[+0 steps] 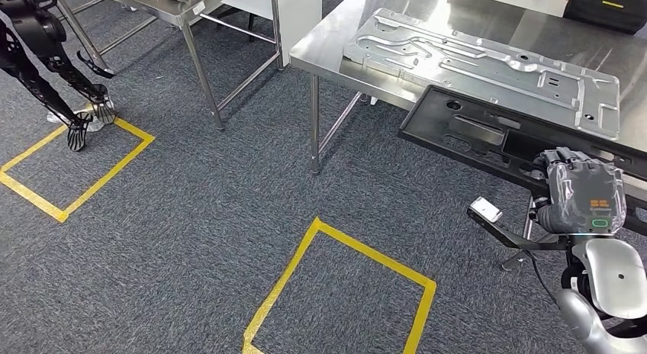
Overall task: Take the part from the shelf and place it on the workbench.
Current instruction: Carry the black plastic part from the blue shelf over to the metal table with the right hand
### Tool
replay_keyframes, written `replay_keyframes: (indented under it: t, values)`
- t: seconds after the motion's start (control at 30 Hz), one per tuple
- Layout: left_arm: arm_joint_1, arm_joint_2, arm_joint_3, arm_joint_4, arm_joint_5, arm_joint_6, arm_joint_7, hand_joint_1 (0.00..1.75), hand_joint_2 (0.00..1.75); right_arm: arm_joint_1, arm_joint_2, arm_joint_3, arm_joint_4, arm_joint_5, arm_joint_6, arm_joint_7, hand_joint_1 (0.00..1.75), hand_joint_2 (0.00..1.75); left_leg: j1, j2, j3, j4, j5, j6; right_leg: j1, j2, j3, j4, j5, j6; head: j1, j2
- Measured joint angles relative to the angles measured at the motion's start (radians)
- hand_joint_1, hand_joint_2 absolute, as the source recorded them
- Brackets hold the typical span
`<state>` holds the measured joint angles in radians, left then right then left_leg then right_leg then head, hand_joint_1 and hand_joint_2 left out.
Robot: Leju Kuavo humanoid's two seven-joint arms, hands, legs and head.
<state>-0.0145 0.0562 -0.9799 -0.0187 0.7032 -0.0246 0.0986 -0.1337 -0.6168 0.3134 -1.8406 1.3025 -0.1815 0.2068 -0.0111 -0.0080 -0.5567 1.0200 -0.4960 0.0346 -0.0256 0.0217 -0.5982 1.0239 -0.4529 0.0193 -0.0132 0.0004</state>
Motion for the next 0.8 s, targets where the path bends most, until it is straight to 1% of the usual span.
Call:
replay_keyframes:
  t: [0.07, 0.1, 0.13, 0.17, 0.2, 0.27, 0.3, 0.33, 0.37, 0.4, 0.43, 0.47, 0.5, 0.53, 0.6, 0.63, 0.67, 0.7, 0.73, 0.77, 0.8]
  values:
    - [-0.001, 0.000, -0.003, 0.000, 0.002, 0.002, -0.004, 0.00, 1.75, 0.000, 0.012, 0.002, 0.000, 0.014, 0.000, 0.000, 1.75, 1.75, -0.003, 0.001, -0.001, 0.001, 0.000, 0.010, -0.003, 0.001, 0.001, -0.006, 0.004, 0.013, 0.000, 0.000]
    - [-0.002, 0.000, -0.004, 0.000, 0.004, 0.002, -0.006, 0.00, 1.75, -0.001, 0.018, 0.003, 0.000, 0.022, 0.000, 0.000, 1.75, 1.75, 0.001, 0.002, 0.002, -0.007, 0.004, 0.017, -0.004, 0.001, 0.001, -0.006, 0.003, 0.017, 0.000, 0.000]
    - [-0.003, 0.000, -0.004, 0.000, 0.006, 0.002, -0.007, 0.00, 1.75, -0.003, 0.024, 0.006, 0.000, 0.030, 0.000, 0.000, 1.75, 1.75, 0.005, 0.004, 0.006, -0.018, 0.009, 0.022, -0.002, -0.001, -0.001, 0.000, -0.002, 0.019, 0.000, 0.000]
    - [-0.004, 0.000, -0.005, 0.000, 0.009, 0.001, -0.007, 0.00, 1.75, -0.007, 0.029, 0.011, 0.001, 0.038, -0.001, 0.001, 1.75, 1.75, 0.009, 0.007, 0.012, -0.029, 0.015, 0.028, -0.001, -0.005, -0.009, 0.019, -0.016, 0.018, 0.000, 0.000]
    - [-0.004, 0.000, -0.007, 0.000, 0.011, 0.000, -0.007, 0.00, 1.75, -0.014, 0.036, 0.017, 0.002, 0.046, -0.002, 0.002, 1.75, 1.75, 0.013, 0.010, 0.016, -0.037, 0.020, 0.032, -0.001, -0.009, -0.027, 0.059, -0.040, 0.018, 0.001, 0.000]
    - [-0.004, 0.000, -0.010, 0.000, 0.015, -0.002, -0.007, 0.00, 1.75, -0.029, 0.052, 0.035, 0.007, 0.062, -0.003, 0.006, 1.75, 1.75, 0.013, 0.015, 0.018, -0.041, 0.021, 0.034, -0.003, -0.013, -0.087, 0.183, -0.101, 0.019, 0.001, 0.000]
    - [-0.004, 0.000, -0.011, 0.000, 0.018, -0.003, -0.007, 0.00, 1.75, -0.037, 0.061, 0.046, 0.011, 0.068, -0.004, 0.007, 1.75, 1.75, 0.013, 0.018, 0.018, -0.040, 0.020, 0.033, -0.006, -0.014, -0.114, 0.238, -0.119, 0.022, 0.001, 0.000]
    - [-0.004, 0.001, -0.012, 0.000, 0.019, -0.004, -0.007, 0.00, 1.75, -0.042, 0.070, 0.058, 0.016, 0.073, -0.004, 0.009, 1.75, 1.75, 0.015, 0.019, 0.018, -0.038, 0.018, 0.030, -0.010, -0.016, -0.127, 0.262, -0.119, 0.025, 0.001, 0.000]
    - [-0.004, 0.002, -0.013, 0.000, 0.021, -0.005, -0.007, 0.00, 1.75, -0.049, 0.078, 0.068, 0.021, 0.076, -0.003, 0.009, 1.75, 1.75, 0.017, 0.019, 0.019, -0.035, 0.014, 0.025, -0.014, -0.018, -0.120, 0.246, -0.098, 0.029, 0.001, 0.000]
    - [-0.004, 0.003, -0.014, 0.000, 0.022, -0.006, -0.006, 0.00, 1.75, -0.058, 0.086, 0.078, 0.026, 0.079, -0.002, 0.010, 1.75, 1.75, 0.021, 0.019, 0.020, -0.028, 0.009, 0.017, -0.019, -0.022, -0.095, 0.195, -0.063, 0.033, 0.001, 0.000]
    - [-0.004, 0.005, -0.014, 0.000, 0.025, -0.007, -0.006, 0.00, 1.75, -0.071, 0.095, 0.088, 0.031, 0.082, -0.001, 0.010, 1.75, 1.75, 0.024, 0.019, 0.019, -0.020, 0.001, 0.007, -0.023, -0.026, -0.064, 0.132, -0.037, 0.038, 0.001, 0.000]
    - [-0.004, 0.011, -0.015, 0.000, 0.027, -0.009, -0.005, 0.00, 1.75, -0.086, 0.105, 0.098, 0.039, 0.086, 0.001, 0.010, 1.75, 1.75, 0.024, 0.019, 0.018, -0.009, -0.007, -0.004, -0.023, -0.027, -0.038, 0.078, -0.019, 0.038, 0.001, 0.000]
    - [-0.004, 0.015, -0.015, 0.000, 0.029, -0.011, -0.005, 0.00, 1.75, -0.100, 0.116, 0.109, 0.046, 0.089, 0.004, 0.010, 1.75, 1.75, 0.023, 0.019, 0.015, -0.001, -0.014, -0.013, -0.022, -0.027, -0.022, 0.046, -0.014, 0.035, 0.001, 0.000]
    - [-0.004, 0.020, -0.015, -0.001, 0.031, -0.013, -0.004, 0.00, 1.75, -0.111, 0.126, 0.118, 0.053, 0.092, 0.007, 0.010, 1.75, 1.75, 0.022, 0.019, 0.014, 0.004, -0.018, -0.020, -0.019, -0.026, -0.019, 0.036, -0.020, 0.027, 0.000, 0.000]
    - [-0.006, 0.024, -0.015, -0.001, 0.031, -0.015, -0.004, 0.00, 1.75, -0.126, 0.143, 0.131, 0.063, 0.095, 0.010, 0.010, 1.75, 1.75, 0.023, 0.019, 0.016, 0.002, -0.021, -0.028, -0.014, -0.022, -0.020, 0.039, -0.025, 0.007, -0.002, 0.000]
    - [-0.007, 0.025, -0.015, -0.001, 0.031, -0.016, -0.003, 0.00, 1.75, -0.132, 0.148, 0.134, 0.067, 0.095, 0.010, 0.010, 1.75, 1.75, 0.026, 0.019, 0.017, 0.004, -0.025, -0.032, -0.013, -0.022, -0.017, 0.038, -0.026, -0.001, -0.003, 0.000]
    - [-0.008, 0.026, -0.015, -0.001, 0.031, -0.016, -0.003, 0.00, 1.75, -0.140, 0.154, 0.137, 0.069, 0.095, 0.010, 0.010, 1.75, 1.75, 0.028, 0.018, 0.010, 0.021, -0.035, -0.036, -0.013, -0.022, -0.014, 0.037, -0.027, -0.009, -0.003, 0.000]
    - [-0.008, 0.026, -0.015, -0.001, 0.031, -0.016, -0.003, 0.00, 1.75, -0.147, 0.159, 0.140, 0.072, 0.096, 0.011, 0.010, 1.75, 1.75, 0.029, 0.017, -0.008, 0.060, -0.055, -0.039, -0.012, -0.021, -0.010, 0.035, -0.029, -0.016, -0.003, 0.000]
    - [-0.008, 0.028, -0.015, -0.001, 0.032, -0.016, -0.003, 0.00, 1.75, -0.155, 0.164, 0.142, 0.075, 0.096, 0.011, 0.010, 1.75, 1.75, 0.029, 0.017, -0.039, 0.119, -0.080, -0.041, -0.011, -0.021, -0.007, 0.034, -0.032, -0.022, -0.003, 0.000]
    - [-0.007, 0.029, -0.015, -0.001, 0.033, -0.017, -0.003, 0.00, 1.75, -0.162, 0.171, 0.146, 0.079, 0.097, 0.013, 0.010, 1.75, 1.75, 0.029, 0.017, -0.082, 0.192, -0.108, -0.041, -0.007, -0.021, -0.004, 0.034, -0.035, -0.026, -0.004, 0.000]
    - [-0.007, 0.030, -0.015, -0.001, 0.034, -0.019, -0.002, 0.00, 1.75, -0.169, 0.178, 0.152, 0.085, 0.098, 0.016, 0.011, 1.75, 1.75, 0.029, 0.016, -0.123, 0.258, -0.125, -0.040, -0.004, -0.019, -0.001, 0.034, -0.038, -0.031, -0.004, 0.000]
